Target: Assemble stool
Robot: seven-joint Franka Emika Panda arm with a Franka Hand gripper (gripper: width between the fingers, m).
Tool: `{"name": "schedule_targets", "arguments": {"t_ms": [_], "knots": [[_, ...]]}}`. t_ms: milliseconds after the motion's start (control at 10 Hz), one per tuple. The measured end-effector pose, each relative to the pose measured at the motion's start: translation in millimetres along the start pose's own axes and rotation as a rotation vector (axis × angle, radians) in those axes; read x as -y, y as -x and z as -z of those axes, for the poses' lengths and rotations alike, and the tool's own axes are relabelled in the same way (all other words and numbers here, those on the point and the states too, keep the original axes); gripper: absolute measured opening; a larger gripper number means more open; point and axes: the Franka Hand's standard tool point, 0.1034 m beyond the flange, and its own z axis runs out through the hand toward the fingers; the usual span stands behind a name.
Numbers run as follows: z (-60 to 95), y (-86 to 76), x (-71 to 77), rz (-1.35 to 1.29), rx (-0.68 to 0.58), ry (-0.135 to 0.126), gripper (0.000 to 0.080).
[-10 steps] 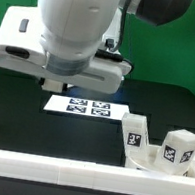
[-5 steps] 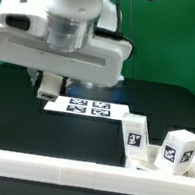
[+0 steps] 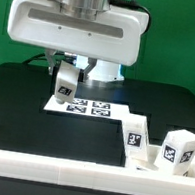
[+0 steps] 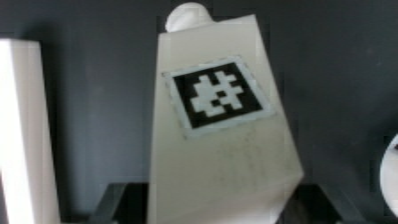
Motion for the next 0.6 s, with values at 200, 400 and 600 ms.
{"name": "schedule_targets", "arguments": {"t_ms": [200, 400, 600], "knots": [[0.0, -9.4, -2.2, -0.001, -0.135, 0.012, 0.0324], [-3.1, 1.2, 10.8, -0.058, -0.137, -0.023, 0.0324], [9.4, 9.0, 51.4, -0.088, -0.155, -0.068, 0.0324]]}}
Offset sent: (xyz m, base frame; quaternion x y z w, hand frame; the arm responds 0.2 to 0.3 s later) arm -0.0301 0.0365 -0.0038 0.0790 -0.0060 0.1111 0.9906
